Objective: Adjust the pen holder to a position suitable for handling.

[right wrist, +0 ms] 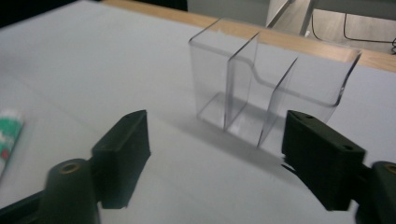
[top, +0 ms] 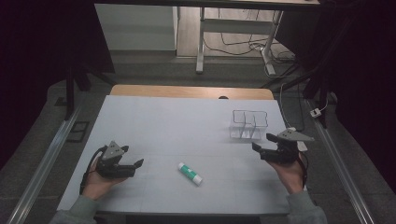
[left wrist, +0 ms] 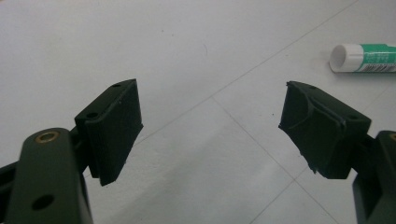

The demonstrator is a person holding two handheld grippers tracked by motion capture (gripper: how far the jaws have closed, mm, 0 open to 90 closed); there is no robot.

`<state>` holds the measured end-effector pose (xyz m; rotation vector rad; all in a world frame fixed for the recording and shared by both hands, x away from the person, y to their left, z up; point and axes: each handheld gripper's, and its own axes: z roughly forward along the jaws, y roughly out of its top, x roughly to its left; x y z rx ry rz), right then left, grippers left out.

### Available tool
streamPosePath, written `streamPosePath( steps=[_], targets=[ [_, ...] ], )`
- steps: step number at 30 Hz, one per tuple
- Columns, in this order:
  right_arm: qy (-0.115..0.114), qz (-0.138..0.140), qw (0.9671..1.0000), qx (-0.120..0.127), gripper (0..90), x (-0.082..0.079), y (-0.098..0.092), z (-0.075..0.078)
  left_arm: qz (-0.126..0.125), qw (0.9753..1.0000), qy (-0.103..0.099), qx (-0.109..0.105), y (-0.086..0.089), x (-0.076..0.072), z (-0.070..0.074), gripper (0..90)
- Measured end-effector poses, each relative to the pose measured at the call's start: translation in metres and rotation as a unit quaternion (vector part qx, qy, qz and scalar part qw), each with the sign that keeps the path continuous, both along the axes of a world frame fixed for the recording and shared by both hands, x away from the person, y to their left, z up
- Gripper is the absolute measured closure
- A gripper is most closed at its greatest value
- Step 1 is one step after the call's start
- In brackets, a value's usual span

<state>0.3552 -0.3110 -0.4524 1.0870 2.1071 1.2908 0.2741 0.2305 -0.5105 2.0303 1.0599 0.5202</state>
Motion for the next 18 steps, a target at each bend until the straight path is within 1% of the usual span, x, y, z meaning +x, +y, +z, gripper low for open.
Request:
streamPosePath(
  steps=[2,5,8,9,10,12,13,14,16,17,18],
  targets=[
    [-0.001,-0.011,0.9999,0.005,31.8,0.008,-0.002,0.001,0.003,1.0,0.003,0.004,0.0,0.001,-0.001,20.6],
    [-0.009,-0.027,0.9996,-0.007,36.3,0.017,-0.006,0.0,0.005,1.0,0.004,0.003,0.0,0.002,-0.001,20.6],
    [-0.01,-0.04,0.9991,-0.009,38.1,0.022,-0.01,0.0,0.006,1.0,0.005,0.004,0.0,0.002,-0.001,20.7],
    [-0.01,-0.04,0.9991,-0.009,38.1,0.022,-0.01,0.0,0.006,1.0,0.005,0.004,0.0,0.002,-0.001,20.8],
    [-0.014,-0.048,0.9987,-0.011,40.5,0.024,-0.014,0.001,0.007,0.9999,0.005,0.006,0.0,0.002,-0.001,20.8],
    [-0.018,-0.053,0.9983,-0.019,41.0,0.026,-0.017,0.003,0.008,0.9999,0.005,0.006,0.0,0.002,-0.001,20.8],
    [-0.021,-0.055,0.9978,-0.03,41.4,0.027,-0.018,0.005,0.008,0.9999,0.005,0.007,0.0,0.002,-0.002,20.8],
    [-0.026,-0.056,0.9975,-0.035,41.6,0.028,-0.02,0.008,0.008,0.9999,0.005,0.008,0.0,0.002,-0.002,20.8],
    [-0.028,-0.058,0.9977,-0.023,41.8,0.029,-0.024,0.012,0.007,0.9999,0.006,0.008,0.0,0.002,-0.002,20.8],
    [-0.013,-0.059,0.9976,-0.034,39.2,0.033,-0.026,0.016,0.007,0.9999,0.006,0.009,0.0,0.002,-0.002,20.8],
    [-0.01,-0.061,0.9968,-0.051,38.4,0.036,-0.026,0.021,0.007,0.9999,0.006,0.009,0.0,0.002,-0.002,20.8]
  ],
)
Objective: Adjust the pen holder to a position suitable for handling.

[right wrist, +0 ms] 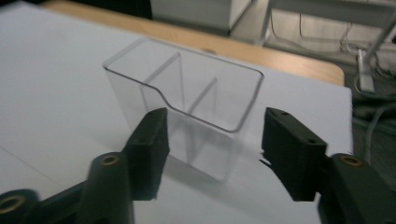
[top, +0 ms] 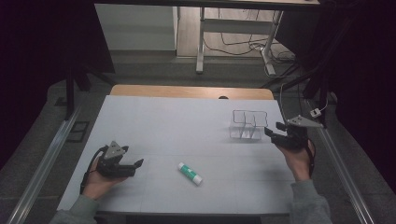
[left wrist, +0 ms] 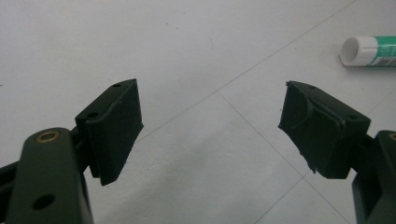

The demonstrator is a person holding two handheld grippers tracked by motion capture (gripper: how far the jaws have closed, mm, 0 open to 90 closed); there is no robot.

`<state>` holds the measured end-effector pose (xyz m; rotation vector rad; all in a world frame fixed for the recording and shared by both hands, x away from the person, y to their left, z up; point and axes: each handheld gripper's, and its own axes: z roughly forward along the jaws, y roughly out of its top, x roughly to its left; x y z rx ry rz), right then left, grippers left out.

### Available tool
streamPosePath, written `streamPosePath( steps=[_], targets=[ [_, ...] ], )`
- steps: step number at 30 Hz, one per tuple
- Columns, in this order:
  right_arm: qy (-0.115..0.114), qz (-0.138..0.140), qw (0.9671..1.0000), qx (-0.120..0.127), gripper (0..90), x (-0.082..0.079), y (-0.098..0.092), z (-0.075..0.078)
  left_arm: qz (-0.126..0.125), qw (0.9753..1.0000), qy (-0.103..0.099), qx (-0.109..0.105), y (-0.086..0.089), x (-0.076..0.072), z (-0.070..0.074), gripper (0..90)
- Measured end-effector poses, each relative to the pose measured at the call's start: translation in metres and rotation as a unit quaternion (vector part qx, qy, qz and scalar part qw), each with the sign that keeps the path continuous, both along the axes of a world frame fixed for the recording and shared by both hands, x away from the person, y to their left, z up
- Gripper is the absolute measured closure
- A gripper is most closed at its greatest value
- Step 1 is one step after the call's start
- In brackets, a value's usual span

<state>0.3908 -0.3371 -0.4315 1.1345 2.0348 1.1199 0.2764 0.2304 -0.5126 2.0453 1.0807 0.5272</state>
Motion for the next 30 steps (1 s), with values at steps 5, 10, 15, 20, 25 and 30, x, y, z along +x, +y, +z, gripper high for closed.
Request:
streamPosePath(
  steps=[5,10,15,20,25,30],
  targets=[
    [-0.034,-0.009,0.999,0.026,43.0,0.005,-0.013,0.024,-0.001,1.0,-0.002,-0.001,0.0,0.0,0.0,20.7],
    [-0.02,-0.033,0.9988,0.03,47.1,0.022,-0.026,0.018,-0.002,1.0,-0.005,-0.001,0.001,0.0,0.001,20.9],
    [-0.002,-0.047,0.9987,0.019,53.7,0.036,-0.029,0.008,-0.001,1.0,-0.006,0.0,0.001,0.0,0.001,20.9],
    [0.013,-0.051,0.9986,0.01,65.7,0.045,-0.028,-0.003,-0.002,1.0,-0.003,0.003,0.001,0.001,0.0,20.9],
    [0.038,-0.059,0.9975,0.006,86.1,0.058,-0.028,-0.016,-0.001,1.0,-0.003,0.004,0.0,0.001,-0.001,20.9],
    [0.066,-0.047,0.9967,-0.005,89.2,0.067,-0.02,-0.031,-0.002,1.0,-0.003,0.004,0.0,0.001,0.0,21.0]
  ],
)
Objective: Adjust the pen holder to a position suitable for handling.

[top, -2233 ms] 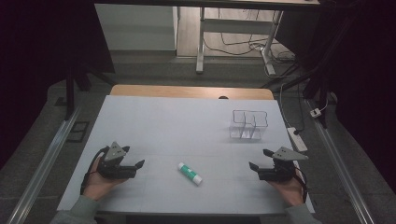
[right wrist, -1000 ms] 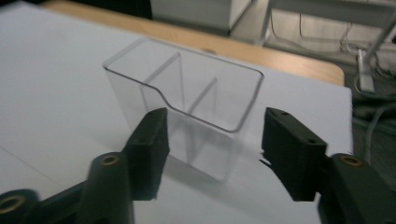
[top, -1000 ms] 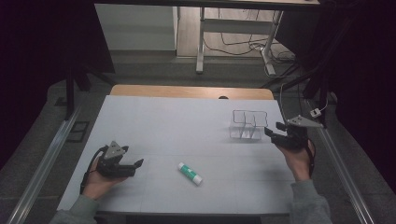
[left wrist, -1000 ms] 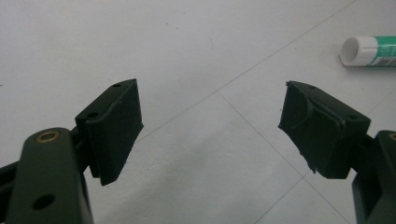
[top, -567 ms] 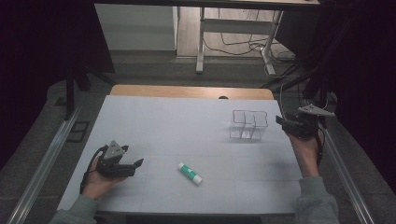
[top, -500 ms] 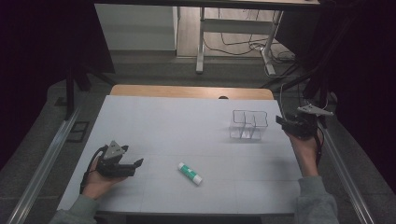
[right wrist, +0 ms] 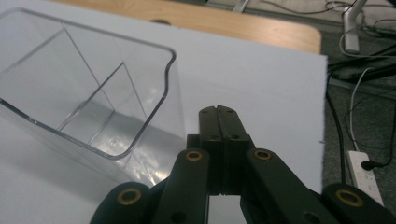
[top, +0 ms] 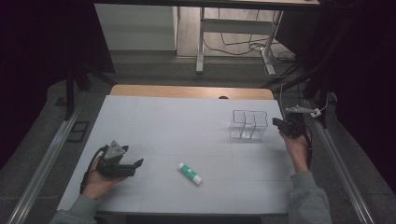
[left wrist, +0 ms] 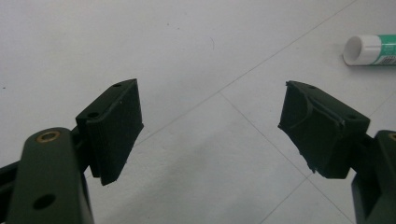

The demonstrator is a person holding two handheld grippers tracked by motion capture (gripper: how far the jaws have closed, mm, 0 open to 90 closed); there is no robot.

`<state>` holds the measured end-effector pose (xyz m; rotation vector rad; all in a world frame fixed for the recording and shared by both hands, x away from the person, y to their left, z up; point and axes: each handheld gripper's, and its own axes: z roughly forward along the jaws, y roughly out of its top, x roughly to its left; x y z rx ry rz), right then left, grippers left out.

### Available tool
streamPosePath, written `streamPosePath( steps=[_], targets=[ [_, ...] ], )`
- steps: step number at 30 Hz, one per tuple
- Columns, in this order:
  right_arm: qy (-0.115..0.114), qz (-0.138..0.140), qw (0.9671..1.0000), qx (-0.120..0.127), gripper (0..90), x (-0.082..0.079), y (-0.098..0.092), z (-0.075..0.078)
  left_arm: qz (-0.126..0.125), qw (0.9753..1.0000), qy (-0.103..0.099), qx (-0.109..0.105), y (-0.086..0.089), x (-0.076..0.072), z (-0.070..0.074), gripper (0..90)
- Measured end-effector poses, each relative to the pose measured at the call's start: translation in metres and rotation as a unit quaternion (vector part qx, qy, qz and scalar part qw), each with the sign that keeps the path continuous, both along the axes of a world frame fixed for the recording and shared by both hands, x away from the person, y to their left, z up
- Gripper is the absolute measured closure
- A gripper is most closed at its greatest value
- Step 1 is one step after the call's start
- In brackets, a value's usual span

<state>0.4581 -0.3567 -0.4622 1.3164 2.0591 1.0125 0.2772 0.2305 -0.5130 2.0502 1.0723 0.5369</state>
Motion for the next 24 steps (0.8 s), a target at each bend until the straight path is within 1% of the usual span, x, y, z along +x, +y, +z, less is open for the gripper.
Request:
streamPosePath(
  steps=[1,2,3,10,12,16,18,20,24],
  targets=[
    [0.0,0.0,1.0,0.0,89.2,0.0,0.0,0.0,0.0,1.0,0.0,0.001,0.0,0.0,0.0,21.0],
    [0.008,0.005,0.9999,-0.007,89.2,0.003,0.004,-0.005,-0.001,1.0,0.0,0.001,0.0,0.0,0.0,21.0],
    [0.011,0.004,0.9999,-0.011,89.2,0.003,0.006,-0.007,-0.002,1.0,0.0,0.002,0.0,0.0,0.0,21.0],
    [0.033,0.012,0.9993,-0.011,89.2,0.01,0.011,-0.02,-0.002,1.0,0.001,0.003,-0.001,0.001,-0.001,21.0],
    [0.038,0.017,0.999,-0.017,89.2,0.011,0.013,-0.022,-0.001,1.0,0.002,0.003,-0.001,0.001,-0.001,21.0],
    [0.039,0.022,0.9987,-0.023,89.2,0.012,0.017,-0.025,-0.002,1.0,0.001,0.005,-0.001,0.001,-0.001,21.0],
    [0.042,0.023,0.9986,-0.02,89.2,0.012,0.016,-0.025,-0.002,1.0,0.001,0.006,-0.001,0.001,-0.001,21.0],
    [0.041,0.024,0.9987,-0.017,89.2,0.012,0.015,-0.025,-0.002,1.0,0.001,0.007,-0.001,0.001,-0.001,21.0],
    [0.038,0.024,0.9987,-0.023,89.2,0.012,0.017,-0.025,-0.004,1.0,0.002,0.004,-0.001,0.001,-0.001,20.9]
  ],
)
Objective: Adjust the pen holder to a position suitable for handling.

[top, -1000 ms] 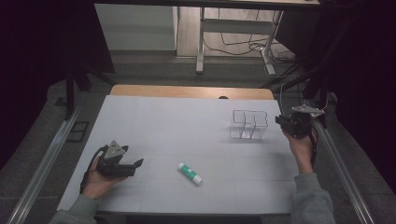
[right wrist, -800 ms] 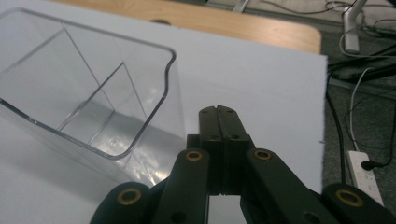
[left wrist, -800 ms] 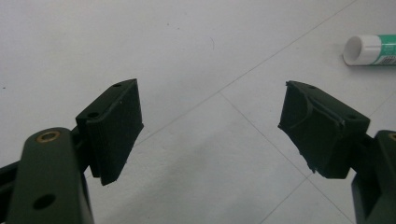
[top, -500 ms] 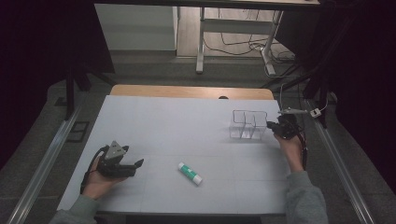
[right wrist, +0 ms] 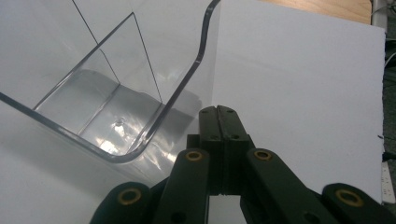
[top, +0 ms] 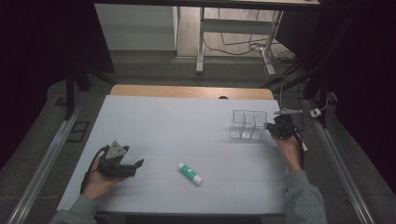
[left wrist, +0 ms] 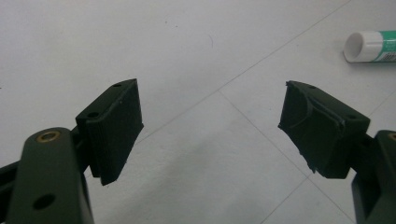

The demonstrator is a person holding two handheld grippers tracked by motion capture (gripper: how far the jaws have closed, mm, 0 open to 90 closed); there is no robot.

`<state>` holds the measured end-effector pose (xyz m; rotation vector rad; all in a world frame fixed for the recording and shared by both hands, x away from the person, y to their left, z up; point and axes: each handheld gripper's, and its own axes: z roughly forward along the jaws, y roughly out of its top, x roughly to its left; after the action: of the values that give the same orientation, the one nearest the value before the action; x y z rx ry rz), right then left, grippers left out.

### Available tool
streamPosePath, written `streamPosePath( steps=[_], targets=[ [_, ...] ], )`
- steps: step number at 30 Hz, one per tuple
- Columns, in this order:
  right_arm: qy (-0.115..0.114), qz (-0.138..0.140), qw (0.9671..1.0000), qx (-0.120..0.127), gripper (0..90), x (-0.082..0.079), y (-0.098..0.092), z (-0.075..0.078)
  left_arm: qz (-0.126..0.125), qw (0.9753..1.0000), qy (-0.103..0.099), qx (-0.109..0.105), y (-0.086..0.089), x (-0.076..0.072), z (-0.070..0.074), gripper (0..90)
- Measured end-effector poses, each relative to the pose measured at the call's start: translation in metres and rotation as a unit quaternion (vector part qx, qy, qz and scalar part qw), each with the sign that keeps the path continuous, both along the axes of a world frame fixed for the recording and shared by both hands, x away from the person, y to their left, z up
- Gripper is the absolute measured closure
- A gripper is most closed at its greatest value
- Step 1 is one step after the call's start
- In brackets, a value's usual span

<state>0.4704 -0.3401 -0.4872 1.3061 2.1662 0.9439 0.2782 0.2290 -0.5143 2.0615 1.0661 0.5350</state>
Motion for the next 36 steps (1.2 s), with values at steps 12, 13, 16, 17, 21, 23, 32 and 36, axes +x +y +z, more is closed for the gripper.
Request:
streamPosePath(
  steps=[12,13,16,17,21,23,32,36],
  targets=[
    [-0.009,0.002,0.9999,0.005,89.2,-0.001,0.003,0.003,-0.002,1.0,0.003,0.003,-0.002,0.0,-0.001,20.6],
    [-0.01,0.002,0.9999,0.003,89.2,-0.001,0.003,0.003,-0.002,1.0,0.003,0.003,-0.002,0.0,-0.001,20.7],
    [-0.011,0.004,0.9999,0.003,89.2,-0.002,0.006,0.003,-0.001,1.0,0.003,0.003,-0.002,0.0,-0.001,20.7],
    [-0.01,0.006,0.9999,0.004,89.2,-0.002,0.007,0.003,-0.001,1.0,0.003,0.003,-0.002,0.0,-0.002,20.6],
    [-0.009,0.011,0.9999,0.001,89.2,-0.003,0.011,0.003,-0.001,1.0,0.005,0.005,-0.001,0.0,-0.002,20.5],
    [-0.009,0.017,0.9998,0.0,89.2,-0.003,0.014,0.002,-0.001,1.0,0.005,0.005,-0.001,0.0,-0.002,20.5],
    [-0.011,0.03,0.9995,-0.002,89.2,-0.005,0.024,0.003,-0.002,1.0,0.007,0.005,-0.001,0.0,-0.003,20.5],
    [-0.013,0.035,0.9993,0.005,89.2,-0.005,0.027,0.003,-0.002,1.0,0.007,0.006,-0.001,0.0,-0.003,20.5]
  ],
)
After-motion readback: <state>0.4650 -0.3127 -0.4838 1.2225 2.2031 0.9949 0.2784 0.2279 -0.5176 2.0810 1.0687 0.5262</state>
